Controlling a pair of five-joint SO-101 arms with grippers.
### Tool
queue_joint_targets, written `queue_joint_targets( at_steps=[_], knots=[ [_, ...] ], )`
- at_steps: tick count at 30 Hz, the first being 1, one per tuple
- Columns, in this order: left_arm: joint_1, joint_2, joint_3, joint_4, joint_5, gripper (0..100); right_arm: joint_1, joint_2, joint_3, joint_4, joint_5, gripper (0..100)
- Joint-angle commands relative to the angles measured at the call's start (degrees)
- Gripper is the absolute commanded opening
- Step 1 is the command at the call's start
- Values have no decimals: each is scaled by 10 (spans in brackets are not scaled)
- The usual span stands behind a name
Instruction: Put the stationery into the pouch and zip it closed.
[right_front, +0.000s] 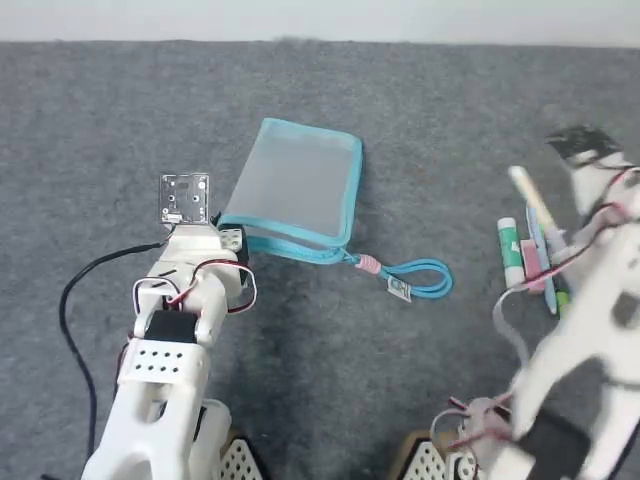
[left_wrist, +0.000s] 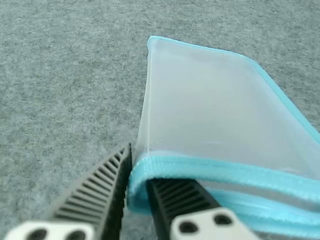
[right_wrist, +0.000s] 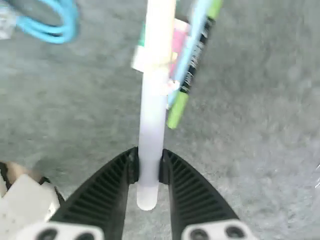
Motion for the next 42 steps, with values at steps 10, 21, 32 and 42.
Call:
queue_joint_targets(
  at_steps=[10, 21, 32, 42],
  knots=[
    [-2, -1, 1, 0, 11, 12, -376, -345, 189, 29, -138, 6],
    [-1, 0, 1, -19, 11, 12, -570, -275, 242, 0, -184, 6],
    [-1, 0, 1, -18, 11, 12, -567, -114, 202, -100, -327, 6],
    [12, 0, 1, -18, 8, 12, -567, 63, 15, -93, -412, 6]
  ],
)
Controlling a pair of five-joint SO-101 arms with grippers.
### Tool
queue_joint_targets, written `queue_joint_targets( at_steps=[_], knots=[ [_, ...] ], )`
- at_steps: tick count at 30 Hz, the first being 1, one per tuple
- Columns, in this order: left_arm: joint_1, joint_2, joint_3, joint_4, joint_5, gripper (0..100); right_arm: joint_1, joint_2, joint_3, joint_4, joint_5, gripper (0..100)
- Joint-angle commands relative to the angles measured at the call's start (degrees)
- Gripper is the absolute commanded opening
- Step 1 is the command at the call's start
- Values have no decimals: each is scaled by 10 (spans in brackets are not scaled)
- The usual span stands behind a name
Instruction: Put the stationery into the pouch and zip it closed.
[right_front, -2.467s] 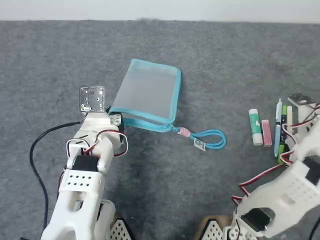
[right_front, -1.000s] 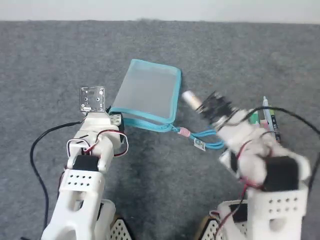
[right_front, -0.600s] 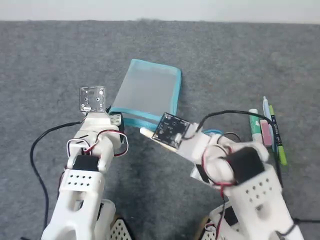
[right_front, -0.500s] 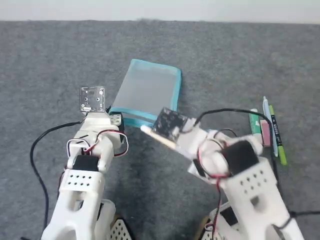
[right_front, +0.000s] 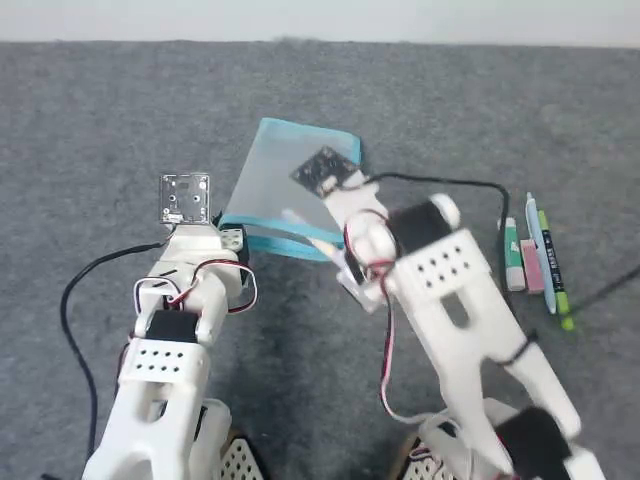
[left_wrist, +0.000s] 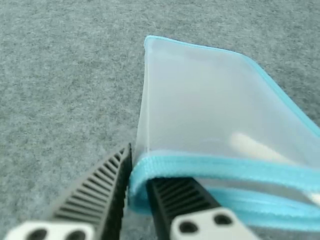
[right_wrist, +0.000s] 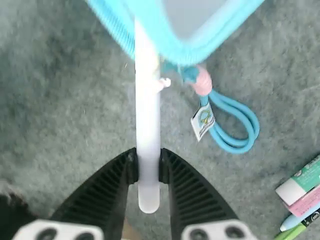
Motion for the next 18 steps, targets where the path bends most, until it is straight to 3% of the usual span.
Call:
queue_joint_targets(
  at_steps=[1, 8, 12, 18],
  knots=[
    [22, 0, 2, -17, 6, 12, -2, 48, -103, 2, -37, 6],
    [134, 0, 16, -19, -19, 12, 16, 209, -309, 56, -110, 7],
    [143, 0, 16, -20, -25, 12, 43, 301, -428, 88, -124, 12],
    [143, 0, 17, -31, -27, 12, 15, 360, -501, 117, -123, 210]
  ],
)
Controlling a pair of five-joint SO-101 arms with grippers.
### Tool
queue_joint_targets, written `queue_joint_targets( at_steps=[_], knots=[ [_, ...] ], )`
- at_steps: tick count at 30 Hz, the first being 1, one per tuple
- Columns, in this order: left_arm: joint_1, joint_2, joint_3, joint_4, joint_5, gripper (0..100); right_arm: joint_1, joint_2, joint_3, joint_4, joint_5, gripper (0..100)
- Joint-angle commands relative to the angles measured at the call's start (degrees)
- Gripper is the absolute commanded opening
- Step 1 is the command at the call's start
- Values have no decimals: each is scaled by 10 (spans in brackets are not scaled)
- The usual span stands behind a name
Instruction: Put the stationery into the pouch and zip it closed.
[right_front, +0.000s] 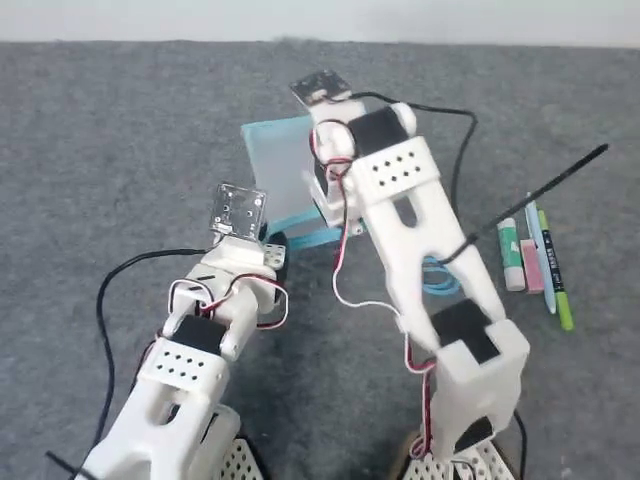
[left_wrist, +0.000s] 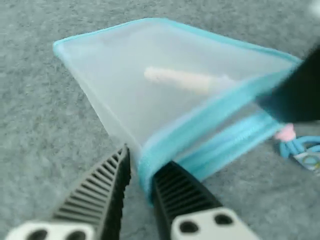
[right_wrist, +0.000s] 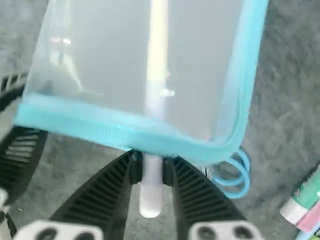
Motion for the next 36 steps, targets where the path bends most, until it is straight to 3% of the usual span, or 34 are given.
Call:
queue_joint_targets(
  at_steps=[1, 7, 12, 19, 28, 32, 36],
  knots=[
    [12, 0, -6, -16, -12, 12, -15, -5, -49, 21, -3, 234],
    [4, 0, -6, -16, -12, 12, -36, -48, -55, 22, 45, 247],
    [-27, 0, -7, -17, -12, 12, 11, -145, -33, 23, 91, 185],
    [-28, 0, -7, -17, -12, 12, 190, -253, 141, 22, 209, 173],
    [-28, 0, -7, -16, -12, 12, 478, -276, 321, -55, 435, 173],
    [-28, 0, -6, -14, -12, 12, 561, -253, 389, -130, 529, 173],
    [-28, 0, 3, -13, -12, 12, 611, -208, 433, -205, 572, 173]
  ],
)
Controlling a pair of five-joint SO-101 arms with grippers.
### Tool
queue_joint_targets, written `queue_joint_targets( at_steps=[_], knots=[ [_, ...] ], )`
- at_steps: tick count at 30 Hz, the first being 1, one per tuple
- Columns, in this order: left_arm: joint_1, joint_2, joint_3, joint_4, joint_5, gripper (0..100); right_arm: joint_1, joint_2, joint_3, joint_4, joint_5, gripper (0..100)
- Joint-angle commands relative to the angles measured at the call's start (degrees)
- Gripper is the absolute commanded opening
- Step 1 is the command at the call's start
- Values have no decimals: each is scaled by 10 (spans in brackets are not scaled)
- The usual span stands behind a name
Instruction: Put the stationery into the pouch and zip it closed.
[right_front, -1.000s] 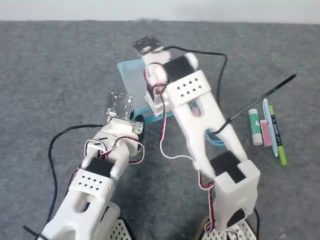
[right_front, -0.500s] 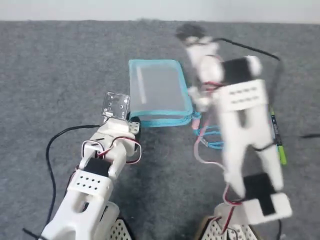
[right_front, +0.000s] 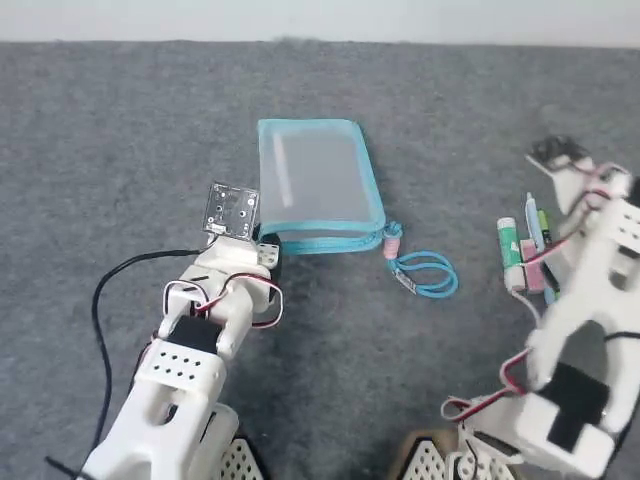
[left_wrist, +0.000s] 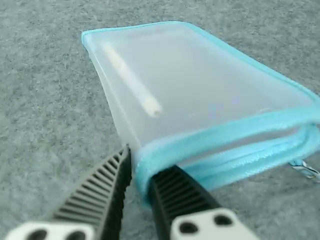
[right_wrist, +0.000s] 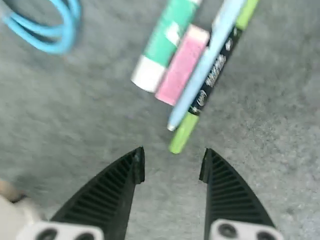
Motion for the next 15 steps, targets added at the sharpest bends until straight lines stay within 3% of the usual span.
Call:
queue_joint_targets(
  at_steps=[1, 15],
  knots=[
    [-2, 0, -1, -11, -4, 12, 40, 28, 18, -65, 33, 173],
    [-2, 0, 4, -14, -5, 12, 85, 175, 21, -160, 36, 173]
  ],
)
